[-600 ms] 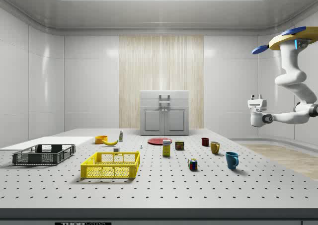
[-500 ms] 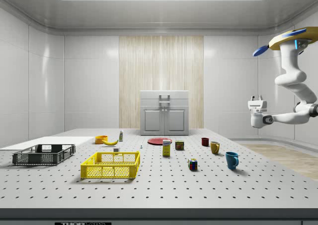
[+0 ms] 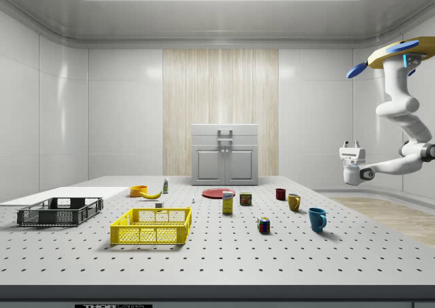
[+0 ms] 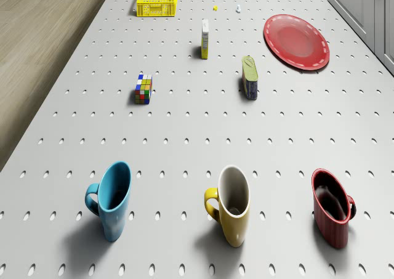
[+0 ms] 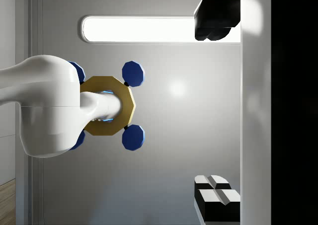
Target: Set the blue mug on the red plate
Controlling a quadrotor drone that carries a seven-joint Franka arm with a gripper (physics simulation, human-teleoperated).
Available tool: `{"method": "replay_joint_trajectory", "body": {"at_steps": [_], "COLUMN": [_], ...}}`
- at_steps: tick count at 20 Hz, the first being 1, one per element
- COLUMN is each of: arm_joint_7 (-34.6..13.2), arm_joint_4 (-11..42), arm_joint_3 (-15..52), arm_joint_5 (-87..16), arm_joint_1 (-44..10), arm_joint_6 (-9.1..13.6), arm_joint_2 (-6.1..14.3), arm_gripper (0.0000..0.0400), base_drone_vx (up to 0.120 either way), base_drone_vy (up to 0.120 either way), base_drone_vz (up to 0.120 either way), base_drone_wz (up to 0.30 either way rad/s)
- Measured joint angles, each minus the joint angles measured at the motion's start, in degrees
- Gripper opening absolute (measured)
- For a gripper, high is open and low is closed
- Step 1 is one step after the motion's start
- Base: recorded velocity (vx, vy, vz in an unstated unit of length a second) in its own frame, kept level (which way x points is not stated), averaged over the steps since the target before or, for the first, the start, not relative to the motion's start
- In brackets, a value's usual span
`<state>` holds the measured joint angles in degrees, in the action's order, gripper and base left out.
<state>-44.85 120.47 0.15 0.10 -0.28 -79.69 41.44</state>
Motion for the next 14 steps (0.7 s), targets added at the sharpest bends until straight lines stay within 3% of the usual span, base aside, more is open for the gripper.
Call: {"method": "replay_joint_trajectory", "body": {"at_steps": [6, 14], "arm_joint_7": [0.03, 0.06], "arm_joint_4": [-2.7, -3.42], "arm_joint_3": [0.04, 0.09], "arm_joint_5": [0.02, 0.04], "arm_joint_1": [-0.07, -0.14], "arm_joint_6": [1.43, 1.63], "arm_joint_2": [-1.01, -1.17], "arm_gripper": [0.04, 0.04], "base_drone_vx": [0.0, 0.0], "base_drone_vy": [0.0, 0.0], "base_drone_vz": [0.0, 0.0], "base_drone_wz": [0.0, 0.0]}}
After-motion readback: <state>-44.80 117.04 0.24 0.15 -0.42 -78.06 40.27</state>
